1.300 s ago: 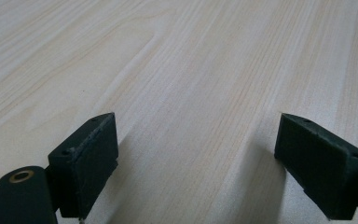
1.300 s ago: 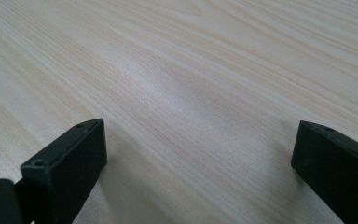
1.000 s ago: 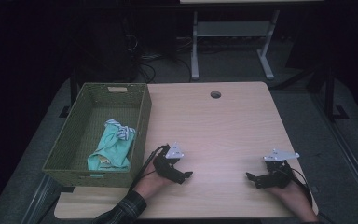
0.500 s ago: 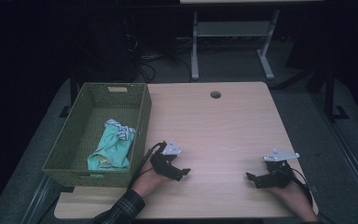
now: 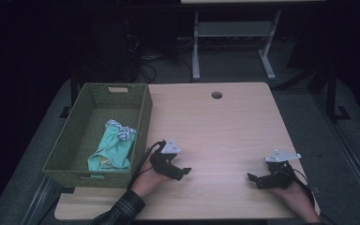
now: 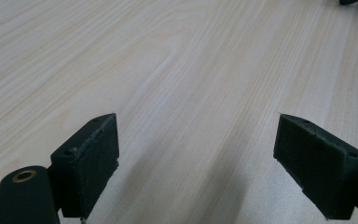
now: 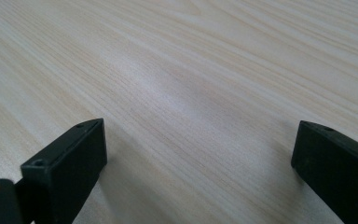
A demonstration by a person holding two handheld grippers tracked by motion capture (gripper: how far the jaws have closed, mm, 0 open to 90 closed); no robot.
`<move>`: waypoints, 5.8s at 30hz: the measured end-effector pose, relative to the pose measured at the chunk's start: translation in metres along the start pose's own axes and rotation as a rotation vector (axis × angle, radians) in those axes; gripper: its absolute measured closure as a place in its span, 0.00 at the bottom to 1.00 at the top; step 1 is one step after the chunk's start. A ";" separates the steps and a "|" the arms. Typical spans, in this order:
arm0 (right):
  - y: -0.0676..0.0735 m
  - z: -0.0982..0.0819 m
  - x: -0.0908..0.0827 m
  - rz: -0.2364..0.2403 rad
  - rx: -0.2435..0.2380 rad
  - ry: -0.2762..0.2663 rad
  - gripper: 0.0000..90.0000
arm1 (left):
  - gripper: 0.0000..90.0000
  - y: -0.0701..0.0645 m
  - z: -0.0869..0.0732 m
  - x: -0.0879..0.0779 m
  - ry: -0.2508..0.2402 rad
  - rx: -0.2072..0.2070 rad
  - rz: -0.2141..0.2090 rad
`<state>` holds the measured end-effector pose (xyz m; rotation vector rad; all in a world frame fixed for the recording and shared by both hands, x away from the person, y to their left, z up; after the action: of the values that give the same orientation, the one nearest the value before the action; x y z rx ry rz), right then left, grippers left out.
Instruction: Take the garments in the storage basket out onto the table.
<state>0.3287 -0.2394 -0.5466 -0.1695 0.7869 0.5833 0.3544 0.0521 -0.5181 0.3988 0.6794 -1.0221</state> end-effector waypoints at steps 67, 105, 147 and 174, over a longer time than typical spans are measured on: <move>0.000 0.000 0.000 0.000 -0.001 0.000 0.03 | 0.15 0.001 0.028 -0.027 -0.015 -0.012 -0.016; 0.000 0.000 0.000 0.000 0.000 -0.001 0.03 | 0.15 0.010 0.058 -0.054 -0.059 -0.019 -0.011; 0.000 0.000 0.000 0.000 0.000 -0.001 0.03 | 0.15 0.051 0.061 -0.101 -0.102 -0.066 0.057; 0.000 0.000 0.000 0.000 0.003 0.001 0.03 | 0.15 0.082 0.038 -0.134 -0.116 -0.119 0.128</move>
<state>0.3285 -0.2392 -0.5466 -0.1666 0.7889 0.5823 0.3926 0.1544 -0.3990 0.2737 0.5995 -0.8722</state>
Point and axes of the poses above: each handheld gripper's, and its own axes: x roughly forward along the jaws, z roughly out of its top, y roughly to its left, the point moved 9 cm from there along x, roughly forward along the jaws, and after that the axes turned 3 degrees about x, right-handed, at the moved point
